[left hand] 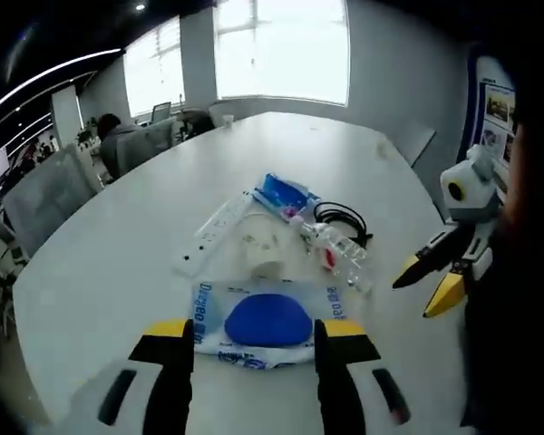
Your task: Arrange the tabletop items into an orderly group along one side of the table until the central work area is clear of visible clutter.
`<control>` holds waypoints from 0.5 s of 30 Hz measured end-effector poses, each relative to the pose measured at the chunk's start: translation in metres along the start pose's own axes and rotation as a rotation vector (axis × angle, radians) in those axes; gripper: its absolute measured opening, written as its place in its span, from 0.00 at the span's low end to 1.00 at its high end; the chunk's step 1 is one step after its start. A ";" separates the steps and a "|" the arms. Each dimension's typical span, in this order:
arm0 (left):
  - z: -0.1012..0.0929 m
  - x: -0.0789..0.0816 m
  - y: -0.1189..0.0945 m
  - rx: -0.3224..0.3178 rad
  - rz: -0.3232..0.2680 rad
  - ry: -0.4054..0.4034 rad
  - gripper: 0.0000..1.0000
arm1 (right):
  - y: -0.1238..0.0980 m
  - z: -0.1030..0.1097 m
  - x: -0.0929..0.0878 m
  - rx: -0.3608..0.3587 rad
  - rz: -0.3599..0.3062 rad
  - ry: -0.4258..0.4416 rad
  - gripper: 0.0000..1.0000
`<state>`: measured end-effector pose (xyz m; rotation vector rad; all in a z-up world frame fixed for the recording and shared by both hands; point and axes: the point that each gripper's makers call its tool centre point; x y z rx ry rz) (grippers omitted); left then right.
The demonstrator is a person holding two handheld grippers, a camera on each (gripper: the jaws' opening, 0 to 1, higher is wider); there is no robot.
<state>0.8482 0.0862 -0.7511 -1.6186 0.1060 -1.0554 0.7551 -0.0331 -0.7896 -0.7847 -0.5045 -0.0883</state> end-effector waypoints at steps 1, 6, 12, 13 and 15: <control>0.002 -0.001 0.002 -0.001 0.002 0.001 0.51 | 0.001 0.001 0.000 -0.001 0.000 0.007 0.42; 0.012 -0.008 0.016 -0.015 0.040 0.013 0.50 | 0.009 -0.005 0.002 -0.003 0.006 0.110 0.39; 0.022 -0.012 0.030 -0.024 0.070 0.010 0.49 | 0.017 -0.013 0.007 -0.022 -0.001 0.167 0.37; 0.023 -0.014 0.032 -0.024 0.078 0.012 0.49 | 0.019 -0.014 0.007 -0.021 -0.002 0.183 0.37; 0.028 -0.018 0.040 -0.036 0.093 0.017 0.49 | 0.022 -0.014 0.007 -0.028 -0.001 0.203 0.35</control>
Point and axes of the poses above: the point that each gripper's makers call its tool centre point, and the gripper's own axes: y roughly forward along the fingers, z roughly to its left, x roughly out of its top, and after that the axes turned 12 degrees about z, right-handed
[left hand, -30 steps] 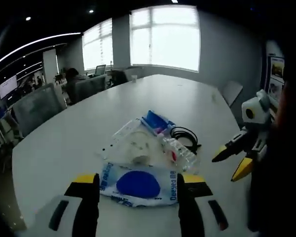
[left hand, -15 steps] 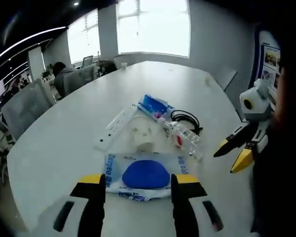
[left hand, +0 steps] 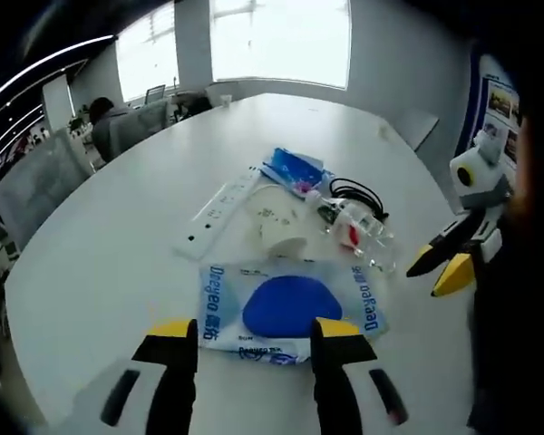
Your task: Arrange the tabletop items into an orderly group along one side of the table until the central work area is clear of visible clutter.
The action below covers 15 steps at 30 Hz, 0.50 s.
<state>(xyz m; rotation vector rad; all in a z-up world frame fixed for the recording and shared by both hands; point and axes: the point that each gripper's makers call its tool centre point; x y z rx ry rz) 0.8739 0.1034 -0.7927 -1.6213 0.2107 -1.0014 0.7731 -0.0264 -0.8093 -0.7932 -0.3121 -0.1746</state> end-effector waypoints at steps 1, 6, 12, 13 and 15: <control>0.001 -0.001 0.002 0.000 0.005 0.004 0.48 | 0.002 0.000 0.000 -0.004 0.001 0.001 0.34; 0.011 -0.004 0.011 0.002 0.021 0.018 0.45 | 0.012 -0.005 -0.005 -0.033 0.018 0.043 0.32; 0.023 -0.007 0.021 -0.014 0.027 0.018 0.44 | 0.023 -0.008 -0.009 -0.057 0.032 0.092 0.28; 0.024 -0.007 0.022 -0.016 0.031 0.022 0.43 | 0.024 -0.007 -0.009 -0.055 0.033 0.092 0.28; 0.029 -0.009 0.027 -0.021 0.039 0.022 0.43 | 0.028 -0.007 -0.008 -0.058 0.034 0.095 0.28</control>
Point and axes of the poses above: the point that each gripper's makers call its tool centre point, and the gripper's own axes: y roughly forward along the fingers, z roughly to its left, x roughly out of its top, and after that the axes turned 12 degrees about z, right-handed
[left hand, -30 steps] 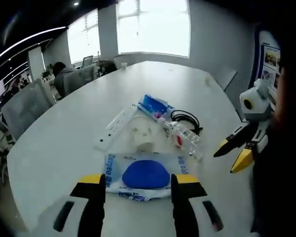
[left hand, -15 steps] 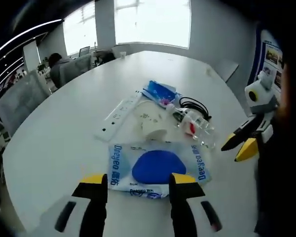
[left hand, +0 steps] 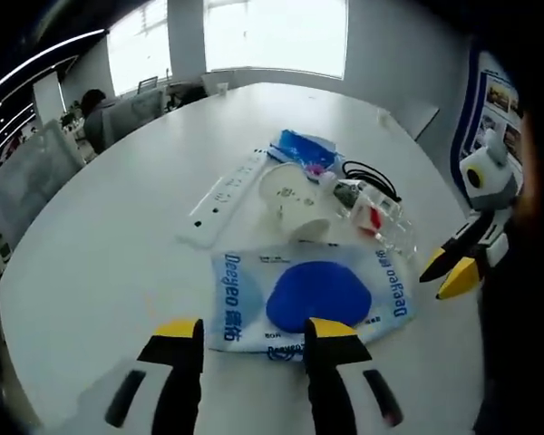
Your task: Arrange the tabletop items into an orderly group along one side of the table until the central work area is clear of visible clutter.
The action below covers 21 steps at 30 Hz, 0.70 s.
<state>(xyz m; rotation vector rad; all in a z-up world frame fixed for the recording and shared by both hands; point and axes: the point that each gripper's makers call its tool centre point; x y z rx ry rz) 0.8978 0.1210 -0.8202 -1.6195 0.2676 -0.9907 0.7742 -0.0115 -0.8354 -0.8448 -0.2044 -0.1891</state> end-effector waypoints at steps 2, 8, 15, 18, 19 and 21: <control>0.001 -0.001 0.003 0.002 0.005 0.007 0.42 | 0.004 -0.002 0.000 -0.007 0.002 0.033 0.27; 0.009 -0.003 0.013 0.006 0.016 0.014 0.39 | 0.006 0.003 -0.002 -0.007 0.002 0.052 0.24; 0.019 -0.004 0.024 0.012 0.023 0.006 0.32 | 0.014 -0.005 -0.001 -0.030 0.007 0.078 0.20; 0.019 -0.005 0.028 0.014 0.027 -0.001 0.28 | 0.018 -0.010 0.002 -0.042 0.005 0.086 0.16; 0.019 -0.005 0.029 0.015 0.029 -0.001 0.26 | 0.019 -0.013 0.002 -0.048 0.002 0.092 0.15; 0.020 -0.007 0.032 0.018 0.036 0.002 0.24 | 0.021 -0.016 0.004 -0.059 0.000 0.097 0.12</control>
Point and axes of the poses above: the point that each gripper's makers call its tool centre point, and the gripper's own axes: y roughly forward along the fingers, z roughly to its left, x roughly out of its top, and after that the axes turned 12 degrees about z, right-handed
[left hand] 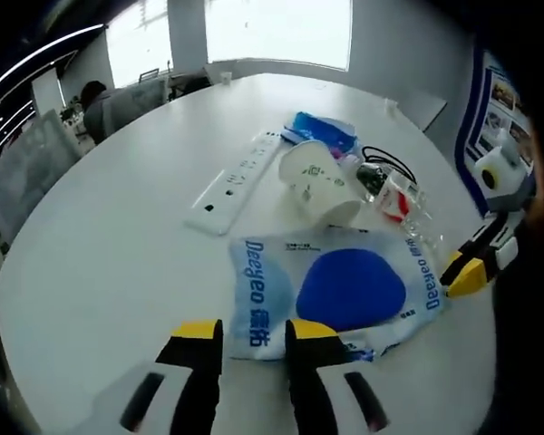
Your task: Arrange the tabletop items into an orderly group along one side of the table until the central work area is clear of visible clutter.
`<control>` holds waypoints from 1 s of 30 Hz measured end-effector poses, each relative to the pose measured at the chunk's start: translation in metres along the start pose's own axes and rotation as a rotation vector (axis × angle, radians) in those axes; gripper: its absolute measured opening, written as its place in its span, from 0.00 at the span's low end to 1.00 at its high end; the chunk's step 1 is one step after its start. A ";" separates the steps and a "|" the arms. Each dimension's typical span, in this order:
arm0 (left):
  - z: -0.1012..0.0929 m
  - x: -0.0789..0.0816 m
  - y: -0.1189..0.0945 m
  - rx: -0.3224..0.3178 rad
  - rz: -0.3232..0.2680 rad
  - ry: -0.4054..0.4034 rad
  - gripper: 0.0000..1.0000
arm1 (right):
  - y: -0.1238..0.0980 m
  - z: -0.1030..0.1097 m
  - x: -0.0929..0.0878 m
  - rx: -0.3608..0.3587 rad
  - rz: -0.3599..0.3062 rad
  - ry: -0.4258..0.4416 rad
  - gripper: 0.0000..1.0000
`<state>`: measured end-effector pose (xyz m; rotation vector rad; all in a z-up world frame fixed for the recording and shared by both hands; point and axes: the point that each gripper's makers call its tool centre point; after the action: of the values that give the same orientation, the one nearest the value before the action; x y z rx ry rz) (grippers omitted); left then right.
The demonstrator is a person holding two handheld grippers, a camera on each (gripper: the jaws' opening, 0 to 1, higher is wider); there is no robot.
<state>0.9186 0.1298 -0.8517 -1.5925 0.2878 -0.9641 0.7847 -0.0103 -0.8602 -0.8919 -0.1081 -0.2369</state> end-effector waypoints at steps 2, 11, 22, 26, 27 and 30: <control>0.000 0.000 0.003 0.005 0.006 0.001 0.21 | 0.001 -0.001 0.001 -0.006 -0.001 -0.003 0.10; -0.001 -0.001 0.008 -0.002 0.009 -0.014 0.13 | 0.006 -0.003 0.001 -0.008 0.007 -0.024 0.03; 0.003 -0.004 0.009 0.001 -0.004 -0.010 0.00 | 0.006 0.001 0.000 0.011 0.013 -0.035 0.00; 0.006 -0.005 0.007 0.014 -0.001 0.028 0.00 | 0.003 0.007 0.002 0.041 0.009 -0.031 0.00; 0.007 -0.006 0.006 0.014 -0.002 0.027 0.00 | 0.001 0.007 0.003 0.044 0.009 -0.029 0.00; 0.007 -0.007 0.000 0.017 -0.012 0.014 0.00 | -0.002 0.010 0.006 0.052 -0.005 -0.054 0.00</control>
<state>0.9192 0.1397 -0.8542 -1.5735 0.2794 -0.9850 0.7900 -0.0042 -0.8514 -0.8467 -0.1656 -0.2135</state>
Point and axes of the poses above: the point that each gripper's makers call its tool centre point, and the gripper's own axes: y roughly forward along the fingers, z roughly to its left, x roughly out of its top, and after that the axes turned 12 degrees about z, right-handed
